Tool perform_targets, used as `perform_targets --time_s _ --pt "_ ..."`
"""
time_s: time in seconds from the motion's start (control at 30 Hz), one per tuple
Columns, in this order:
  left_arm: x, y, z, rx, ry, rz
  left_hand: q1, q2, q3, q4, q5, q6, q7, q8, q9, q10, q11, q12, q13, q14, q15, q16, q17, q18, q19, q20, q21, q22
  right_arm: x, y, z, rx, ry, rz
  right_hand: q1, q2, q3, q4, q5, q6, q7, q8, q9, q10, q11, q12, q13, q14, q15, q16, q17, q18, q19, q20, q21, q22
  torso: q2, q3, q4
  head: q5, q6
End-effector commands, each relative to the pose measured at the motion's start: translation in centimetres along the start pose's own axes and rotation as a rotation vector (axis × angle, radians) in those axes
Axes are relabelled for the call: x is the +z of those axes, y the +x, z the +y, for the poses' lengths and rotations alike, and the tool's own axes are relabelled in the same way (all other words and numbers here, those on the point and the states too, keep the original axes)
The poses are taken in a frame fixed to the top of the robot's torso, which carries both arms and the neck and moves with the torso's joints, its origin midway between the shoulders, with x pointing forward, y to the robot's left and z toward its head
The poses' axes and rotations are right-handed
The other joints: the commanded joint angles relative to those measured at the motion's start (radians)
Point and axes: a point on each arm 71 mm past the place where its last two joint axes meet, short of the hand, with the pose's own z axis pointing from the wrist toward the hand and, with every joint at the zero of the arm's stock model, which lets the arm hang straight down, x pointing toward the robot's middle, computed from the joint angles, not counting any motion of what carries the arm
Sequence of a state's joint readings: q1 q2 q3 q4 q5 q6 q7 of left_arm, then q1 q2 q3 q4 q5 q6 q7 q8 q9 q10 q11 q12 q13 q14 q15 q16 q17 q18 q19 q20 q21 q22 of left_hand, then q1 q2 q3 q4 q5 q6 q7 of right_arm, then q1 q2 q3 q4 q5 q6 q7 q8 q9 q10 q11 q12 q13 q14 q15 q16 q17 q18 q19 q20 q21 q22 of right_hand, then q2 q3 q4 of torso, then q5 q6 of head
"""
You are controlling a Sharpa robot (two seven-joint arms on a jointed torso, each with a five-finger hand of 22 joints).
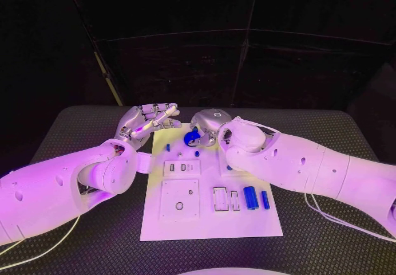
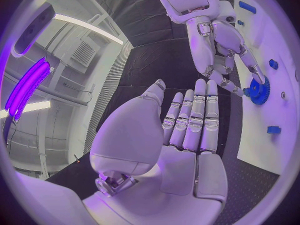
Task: Assemble the parts on the task board
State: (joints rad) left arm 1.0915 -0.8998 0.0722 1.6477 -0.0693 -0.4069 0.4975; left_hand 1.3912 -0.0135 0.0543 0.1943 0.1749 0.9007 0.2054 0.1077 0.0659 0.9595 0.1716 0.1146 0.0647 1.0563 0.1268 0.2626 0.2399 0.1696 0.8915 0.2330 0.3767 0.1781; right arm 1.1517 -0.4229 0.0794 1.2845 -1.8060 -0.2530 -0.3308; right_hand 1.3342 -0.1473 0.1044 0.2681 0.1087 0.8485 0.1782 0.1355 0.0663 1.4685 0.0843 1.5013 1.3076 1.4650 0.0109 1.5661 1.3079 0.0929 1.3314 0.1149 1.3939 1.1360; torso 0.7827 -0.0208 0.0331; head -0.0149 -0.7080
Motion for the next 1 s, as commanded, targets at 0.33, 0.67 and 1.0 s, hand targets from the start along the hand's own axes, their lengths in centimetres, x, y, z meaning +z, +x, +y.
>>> perform_targets --time_s 0.33,0.67,1.0 --pt "0.0 0.1 -0.2 -0.001 0.01 0.011 0.01 0.0 0.0 -0.009 -0.006 0.002 -0.001 -0.006 -0.001 -0.007 0.004 -0.005 -0.001 -0.008 0.0 -0.007 0.001 0.01 -0.009 0.002 -0.004 -0.002 -0.2 0.0 -0.2 0.004 0.005 0.026 -0.032 0.012 -0.015 0.025 0.024 0.022 -0.003 0.005 0.006 0.044 0.007 0.001 0.18 0.104 0.006 0.003 0.256 -0.008 0.002 0.01 0.002 0.003 0.0 0.0012 -0.0022 0.001 0.002" --pt "-0.1 -0.2 -0.3 0.002 0.009 0.008 0.011 0.0 -0.001 -0.009 -0.006 0.002 -0.001 -0.007 -0.001 -0.007 0.004 -0.006 -0.001 -0.009 0.001 -0.008 0.002 0.01 -0.01 0.002 -0.005 -0.002 -3.6 -2.3 -4.2 0.192 -0.025 -0.171 -0.031 0.024 -0.01 0.016 0.055 0.032 -0.004 0.005 0.005 0.044 0.005 0.001 0.18 0.102 0.005 0.0 0.247 -0.007 -0.001 0.009 -0.001 -0.003 -0.003 0.0017 -0.005 -0.006 0.012" --pt "-0.1 -0.6 -0.2 0.004 0.007 0.004 0.011 0.002 0.0 -0.01 -0.006 0.005 -0.002 -0.007 0.0 -0.004 0.003 -0.005 0.0 -0.009 0.001 -0.01 0.002 0.01 -0.011 0.002 -0.005 -0.002 -8.6 -2.7 -12.3 0.429 -0.021 -0.056 0.089 0.014 -0.012 -0.075 0.102 0.076 -0.036 0.011 0.005 0.034 -0.022 -0.011 0.168 0.094 -0.017 -0.013 0.211 0.001 -0.028 -0.008 -0.021 -0.04 -0.008 0.0093 -0.027 -0.016 0.025"
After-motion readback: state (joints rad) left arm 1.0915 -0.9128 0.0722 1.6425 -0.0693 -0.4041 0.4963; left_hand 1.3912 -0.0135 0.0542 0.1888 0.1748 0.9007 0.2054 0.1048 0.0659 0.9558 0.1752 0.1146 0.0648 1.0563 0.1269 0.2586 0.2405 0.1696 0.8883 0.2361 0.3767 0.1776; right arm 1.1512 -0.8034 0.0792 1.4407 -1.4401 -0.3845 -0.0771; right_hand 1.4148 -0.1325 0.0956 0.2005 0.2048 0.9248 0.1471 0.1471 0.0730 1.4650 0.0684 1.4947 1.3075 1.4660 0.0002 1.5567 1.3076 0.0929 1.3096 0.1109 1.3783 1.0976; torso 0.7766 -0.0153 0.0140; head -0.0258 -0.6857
